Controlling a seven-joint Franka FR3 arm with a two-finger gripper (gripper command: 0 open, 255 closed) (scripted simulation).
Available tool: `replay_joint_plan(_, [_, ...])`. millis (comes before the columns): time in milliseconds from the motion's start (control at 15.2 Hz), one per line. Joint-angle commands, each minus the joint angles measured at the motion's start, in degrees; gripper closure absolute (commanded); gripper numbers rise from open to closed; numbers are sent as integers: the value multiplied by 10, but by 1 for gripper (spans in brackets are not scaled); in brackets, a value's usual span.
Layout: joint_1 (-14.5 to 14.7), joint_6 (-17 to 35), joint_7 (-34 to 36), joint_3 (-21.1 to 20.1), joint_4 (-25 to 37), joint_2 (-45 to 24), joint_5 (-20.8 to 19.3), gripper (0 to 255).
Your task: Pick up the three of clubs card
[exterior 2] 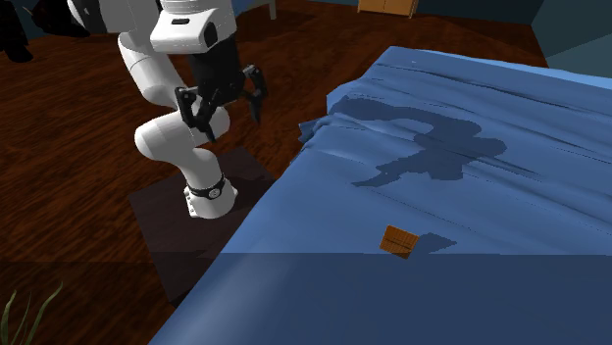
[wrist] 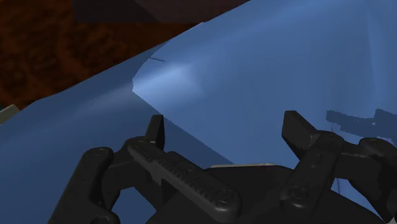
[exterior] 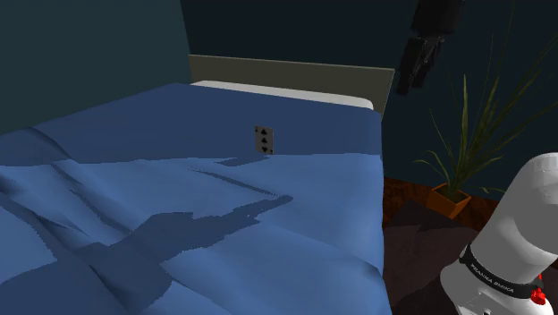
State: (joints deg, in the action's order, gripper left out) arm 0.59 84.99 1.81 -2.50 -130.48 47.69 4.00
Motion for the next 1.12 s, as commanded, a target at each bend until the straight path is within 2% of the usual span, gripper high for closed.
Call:
replay_joint_plan(0, [0,0,0,0,0,0,0,0])
replay_joint_plan(528, [-36,-14,238,-80,116,-188,104,0])
replay_joint_plan(1056, [-57,-4,460,-119,250,-386,182,0])
